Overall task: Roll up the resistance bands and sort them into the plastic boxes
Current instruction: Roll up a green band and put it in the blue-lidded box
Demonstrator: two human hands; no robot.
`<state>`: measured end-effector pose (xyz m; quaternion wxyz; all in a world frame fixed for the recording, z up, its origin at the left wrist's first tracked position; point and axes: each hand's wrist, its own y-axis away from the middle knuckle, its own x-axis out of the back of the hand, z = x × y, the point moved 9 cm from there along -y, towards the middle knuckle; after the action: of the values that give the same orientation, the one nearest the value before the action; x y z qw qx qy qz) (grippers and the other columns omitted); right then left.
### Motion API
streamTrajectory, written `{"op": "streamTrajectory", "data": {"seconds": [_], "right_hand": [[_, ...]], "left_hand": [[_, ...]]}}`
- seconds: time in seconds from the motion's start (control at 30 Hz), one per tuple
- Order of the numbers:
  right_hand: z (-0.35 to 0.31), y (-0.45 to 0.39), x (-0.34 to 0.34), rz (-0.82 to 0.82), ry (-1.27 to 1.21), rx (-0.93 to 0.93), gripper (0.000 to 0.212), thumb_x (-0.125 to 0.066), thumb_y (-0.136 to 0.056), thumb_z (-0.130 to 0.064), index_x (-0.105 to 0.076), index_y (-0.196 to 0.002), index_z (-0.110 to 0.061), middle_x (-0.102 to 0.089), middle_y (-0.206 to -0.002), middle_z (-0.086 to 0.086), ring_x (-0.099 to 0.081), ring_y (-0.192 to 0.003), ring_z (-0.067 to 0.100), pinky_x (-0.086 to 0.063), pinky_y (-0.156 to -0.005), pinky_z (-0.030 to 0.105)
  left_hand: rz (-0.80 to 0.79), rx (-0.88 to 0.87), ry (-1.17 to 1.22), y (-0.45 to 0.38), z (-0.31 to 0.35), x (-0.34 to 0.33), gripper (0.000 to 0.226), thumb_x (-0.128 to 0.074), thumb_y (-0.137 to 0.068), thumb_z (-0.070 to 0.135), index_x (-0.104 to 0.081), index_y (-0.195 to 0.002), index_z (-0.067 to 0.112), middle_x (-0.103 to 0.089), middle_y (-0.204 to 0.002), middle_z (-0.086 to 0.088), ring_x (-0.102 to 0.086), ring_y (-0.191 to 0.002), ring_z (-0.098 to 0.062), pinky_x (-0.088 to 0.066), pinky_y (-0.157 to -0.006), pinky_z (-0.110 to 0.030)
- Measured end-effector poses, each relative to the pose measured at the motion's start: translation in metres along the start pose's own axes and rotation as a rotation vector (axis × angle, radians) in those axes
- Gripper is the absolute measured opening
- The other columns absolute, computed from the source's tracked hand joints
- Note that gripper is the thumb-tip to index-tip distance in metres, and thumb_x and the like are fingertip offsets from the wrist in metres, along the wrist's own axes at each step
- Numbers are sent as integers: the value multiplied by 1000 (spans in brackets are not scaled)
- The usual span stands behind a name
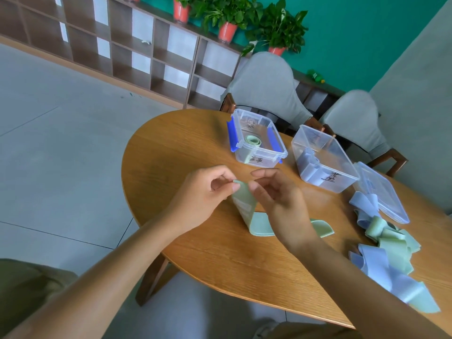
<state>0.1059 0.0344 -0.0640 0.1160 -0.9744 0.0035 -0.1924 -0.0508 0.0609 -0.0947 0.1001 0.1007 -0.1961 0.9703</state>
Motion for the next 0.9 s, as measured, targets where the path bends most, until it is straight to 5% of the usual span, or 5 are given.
{"op": "streamTrajectory", "data": {"seconds": [0.17,0.4,0.57,0.73,0.9], "right_hand": [[9,7,-25,-157,-197,-134,27,-61,-98,-17,-59,-123,-6,-75,-110,9,-71,-106,21,-54,-92,27],[6,12,-40,-274,-56,-172,20,-58,-101,-14,-57,-120,-8,-76,-98,10,-74,-77,32,-54,-72,30],[3,15,-41,-290,-110,-242,23,-58,-101,-12,-58,-123,-9,-76,-99,12,-75,-77,35,-57,-65,31],[10,22,-42,-294,-172,-327,30,-63,-98,-12,-58,-127,-11,-76,-100,14,-74,-81,37,-61,-69,39],[23,28,-29,-168,-129,-347,34,-66,-95,-9,-60,-128,-11,-77,-94,12,-73,-80,17,-57,-69,22]], "left_hand": [[147,160,341,-2,-7,15,10,-64,-97,10,-69,-98,1,-74,-82,-13,-74,-73,-19,-58,-69,-26],[449,231,581,-3,-21,46,13,-63,-97,8,-65,-107,-1,-75,-99,-14,-76,-91,-22,-60,-83,-30],[608,189,418,-7,-27,72,19,-72,-93,18,-69,-105,4,-75,-100,-6,-74,-97,-15,-59,-86,-30],[666,215,180,-22,-38,88,19,-71,-92,33,-70,-98,15,-74,-95,1,-71,-94,-9,-56,-70,-17],[629,302,48,-42,-65,87,11,-70,-91,27,-72,-95,17,-73,-92,5,-69,-90,-10,-50,-68,-20]]}}
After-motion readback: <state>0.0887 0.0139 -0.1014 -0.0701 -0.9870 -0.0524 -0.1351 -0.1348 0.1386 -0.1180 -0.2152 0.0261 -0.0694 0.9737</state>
